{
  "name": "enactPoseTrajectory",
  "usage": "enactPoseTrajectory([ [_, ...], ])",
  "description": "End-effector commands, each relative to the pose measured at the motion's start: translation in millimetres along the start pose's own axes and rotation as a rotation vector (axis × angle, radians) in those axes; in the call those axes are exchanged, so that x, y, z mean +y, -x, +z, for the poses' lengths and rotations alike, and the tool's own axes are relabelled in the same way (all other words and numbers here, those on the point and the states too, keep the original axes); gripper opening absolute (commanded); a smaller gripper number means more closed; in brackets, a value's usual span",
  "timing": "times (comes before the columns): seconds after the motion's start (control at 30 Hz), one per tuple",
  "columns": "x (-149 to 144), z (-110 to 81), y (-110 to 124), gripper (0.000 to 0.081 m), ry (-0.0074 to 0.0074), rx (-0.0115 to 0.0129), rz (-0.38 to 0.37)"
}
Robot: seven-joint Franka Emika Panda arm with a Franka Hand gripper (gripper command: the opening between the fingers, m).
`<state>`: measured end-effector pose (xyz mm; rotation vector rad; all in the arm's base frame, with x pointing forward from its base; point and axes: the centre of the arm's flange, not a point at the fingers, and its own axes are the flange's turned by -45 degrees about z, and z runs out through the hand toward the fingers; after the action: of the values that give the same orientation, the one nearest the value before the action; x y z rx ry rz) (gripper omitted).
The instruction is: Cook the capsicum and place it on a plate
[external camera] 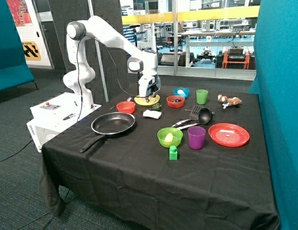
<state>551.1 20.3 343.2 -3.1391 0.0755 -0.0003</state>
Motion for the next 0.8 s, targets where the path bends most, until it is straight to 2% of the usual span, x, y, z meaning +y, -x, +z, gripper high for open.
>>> enactPoseTrajectory([
  [0.0, -7.4, 8.6, -3.9, 0.0699, 0.0016, -0.0002, -0.009],
  [0.4, -22.3, 17.5, -10.2, 0.0696, 0.0016, -0.0002, -0.031],
  [0.77, -22.9, 25.7, -13.7, 0.0694, 0.0016, -0.0002, -0.031],
])
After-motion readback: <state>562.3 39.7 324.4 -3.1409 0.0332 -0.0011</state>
